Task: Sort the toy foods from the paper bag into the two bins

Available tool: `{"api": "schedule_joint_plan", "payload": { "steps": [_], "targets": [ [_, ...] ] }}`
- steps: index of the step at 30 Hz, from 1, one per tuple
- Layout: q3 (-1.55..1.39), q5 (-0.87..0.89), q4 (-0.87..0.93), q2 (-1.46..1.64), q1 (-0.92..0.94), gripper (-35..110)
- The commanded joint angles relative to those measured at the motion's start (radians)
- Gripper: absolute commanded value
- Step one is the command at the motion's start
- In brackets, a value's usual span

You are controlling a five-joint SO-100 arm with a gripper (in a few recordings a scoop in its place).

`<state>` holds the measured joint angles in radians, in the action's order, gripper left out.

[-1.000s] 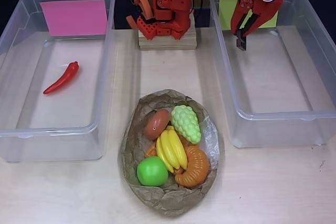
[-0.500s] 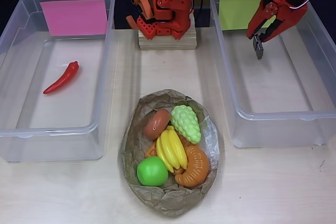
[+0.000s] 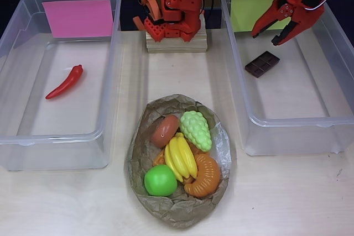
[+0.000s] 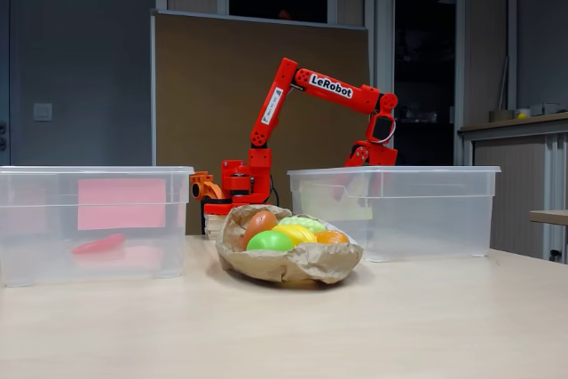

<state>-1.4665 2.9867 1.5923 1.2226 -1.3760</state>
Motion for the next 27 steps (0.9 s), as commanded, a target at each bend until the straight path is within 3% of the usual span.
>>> {"api": "schedule_joint_plan", "payload": {
  "steps": [1,3,12,27],
  "targets": [
    [0.075,0.71,0.17,0.08,0.008,22],
    [0.107,0.617,0.244,0.13,0.031,21],
    [0.086,0.052,0.209,0.42,0.216,22],
    [0.012,-1.131,0.086,0.626,0.907,23]
  ]
}}
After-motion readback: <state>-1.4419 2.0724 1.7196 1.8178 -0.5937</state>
